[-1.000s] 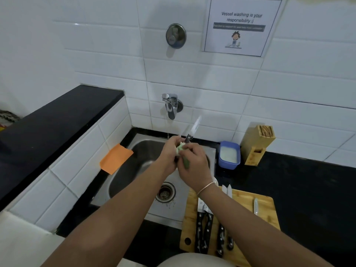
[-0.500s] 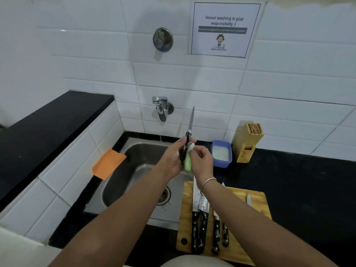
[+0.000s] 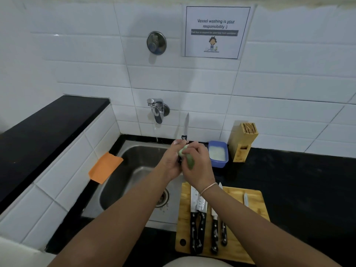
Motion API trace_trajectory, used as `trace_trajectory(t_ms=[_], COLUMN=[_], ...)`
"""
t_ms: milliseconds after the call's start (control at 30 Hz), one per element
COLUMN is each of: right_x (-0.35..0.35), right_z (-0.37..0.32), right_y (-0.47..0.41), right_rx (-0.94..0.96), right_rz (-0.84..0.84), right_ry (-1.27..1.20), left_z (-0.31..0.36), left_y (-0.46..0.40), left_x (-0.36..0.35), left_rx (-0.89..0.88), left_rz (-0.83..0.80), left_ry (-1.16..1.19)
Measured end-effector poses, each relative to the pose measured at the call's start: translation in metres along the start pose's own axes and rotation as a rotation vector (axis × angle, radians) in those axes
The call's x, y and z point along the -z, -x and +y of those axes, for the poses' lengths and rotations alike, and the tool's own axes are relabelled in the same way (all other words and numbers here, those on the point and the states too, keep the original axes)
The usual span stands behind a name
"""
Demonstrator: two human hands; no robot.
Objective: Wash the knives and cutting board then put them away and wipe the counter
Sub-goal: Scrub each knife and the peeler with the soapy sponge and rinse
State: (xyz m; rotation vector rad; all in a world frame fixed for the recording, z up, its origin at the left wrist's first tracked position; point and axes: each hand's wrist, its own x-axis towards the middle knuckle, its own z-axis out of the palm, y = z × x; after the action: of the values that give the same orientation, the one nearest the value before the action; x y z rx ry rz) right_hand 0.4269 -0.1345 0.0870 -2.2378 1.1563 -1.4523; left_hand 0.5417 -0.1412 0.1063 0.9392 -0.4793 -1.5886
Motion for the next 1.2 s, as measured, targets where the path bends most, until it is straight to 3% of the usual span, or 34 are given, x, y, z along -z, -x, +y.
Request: trace_trajectory(t_ms=[167, 333, 500, 633, 800, 867, 1067, 1200], right_x=[0.002, 0.001, 0.010, 0.026, 0.054, 0.065, 0.080, 0.093], right_z=[0.004, 0.004, 0.020, 0.042, 0.074, 0.083, 0.096, 0.108], right_y=[-0.010, 0.003, 0.017, 0.031, 0.034, 0.035, 0.044, 0.053], right_rx=[-0.171, 0.076, 0.048, -0.184, -0.748, -0.881, -0.954, -0.996], right_rz=[0.044, -0.088, -0.171, -0.123, 0.198, 0.298, 0.383, 0.390], right_ry=[0.010, 0.012, -0.092, -0.098, -0.196, -0.208, -0.168, -0.163], left_z=[-0.001, 0.012, 0.000, -0.016, -0.034, -0.045, -0.086, -0.115], left_y=[0.001, -0.001, -0.001, -0.008, 0.002, 0.006, 0.013, 0.013], left_x=[-0.001, -0.004, -0.005, -0.005, -0.002, -0.001, -0.018, -0.034], left_rx=[0.092, 0.130, 0.158, 0.135, 0.138, 0.177, 0.434, 0.550], left_rz=[-0.040, -0.088, -0.114, -0.036, -0.050, -0.099, -0.194, -0.090], left_ry=[-0.003, 0.186, 0.161, 0.096, -0.166, -0.230, -0.544, -0.839])
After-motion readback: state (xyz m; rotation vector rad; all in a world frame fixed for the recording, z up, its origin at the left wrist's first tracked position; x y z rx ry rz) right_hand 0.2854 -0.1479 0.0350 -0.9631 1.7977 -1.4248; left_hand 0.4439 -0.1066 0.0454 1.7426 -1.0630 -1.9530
